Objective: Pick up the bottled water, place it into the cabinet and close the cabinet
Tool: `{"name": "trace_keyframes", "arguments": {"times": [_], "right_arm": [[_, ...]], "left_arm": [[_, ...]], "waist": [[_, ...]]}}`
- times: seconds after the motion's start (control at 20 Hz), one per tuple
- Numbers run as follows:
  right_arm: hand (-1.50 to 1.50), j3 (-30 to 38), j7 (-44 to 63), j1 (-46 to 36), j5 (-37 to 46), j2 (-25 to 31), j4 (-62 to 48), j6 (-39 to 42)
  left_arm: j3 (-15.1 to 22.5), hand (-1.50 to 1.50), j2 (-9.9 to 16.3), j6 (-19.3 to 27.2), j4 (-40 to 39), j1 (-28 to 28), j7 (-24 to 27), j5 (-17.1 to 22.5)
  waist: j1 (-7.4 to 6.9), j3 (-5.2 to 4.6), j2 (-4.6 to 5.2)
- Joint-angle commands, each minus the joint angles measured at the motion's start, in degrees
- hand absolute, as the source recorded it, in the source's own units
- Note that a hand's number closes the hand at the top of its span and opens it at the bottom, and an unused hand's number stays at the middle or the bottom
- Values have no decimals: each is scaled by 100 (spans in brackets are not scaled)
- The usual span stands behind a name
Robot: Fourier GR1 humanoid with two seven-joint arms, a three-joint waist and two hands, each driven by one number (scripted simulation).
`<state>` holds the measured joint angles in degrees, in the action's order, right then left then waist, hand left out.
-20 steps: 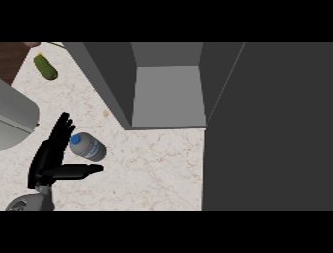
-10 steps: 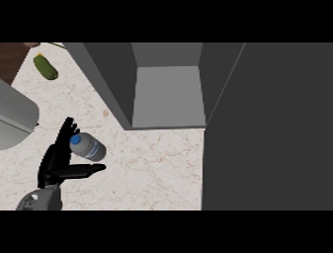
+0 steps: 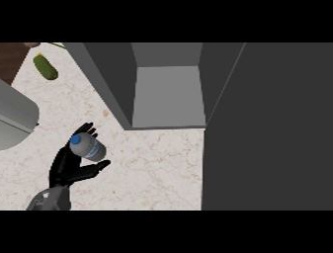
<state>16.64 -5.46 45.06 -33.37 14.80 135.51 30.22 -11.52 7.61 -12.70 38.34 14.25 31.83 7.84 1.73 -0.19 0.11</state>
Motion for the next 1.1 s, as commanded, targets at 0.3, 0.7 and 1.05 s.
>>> {"name": "trace_keyframes", "arguments": {"times": [0.3, 0.7, 1.05], "right_arm": [[-150, 36, 309, 294, -772, -27, 1088, -266], [-150, 431, 403, 495, -1063, 241, 1274, -395], [-150, 384, 103, 517, -952, 75, 1028, -203]], "left_arm": [[-419, 150, -85, -809, -715, 606, 139, 632], [-451, 150, 161, -1092, -643, 251, 1073, 556], [-446, 150, 260, -836, -389, 42, 1492, 474]], "waist": [[-39, 3, 0], [-81, 3, -14], [-86, 11, -27]]}}
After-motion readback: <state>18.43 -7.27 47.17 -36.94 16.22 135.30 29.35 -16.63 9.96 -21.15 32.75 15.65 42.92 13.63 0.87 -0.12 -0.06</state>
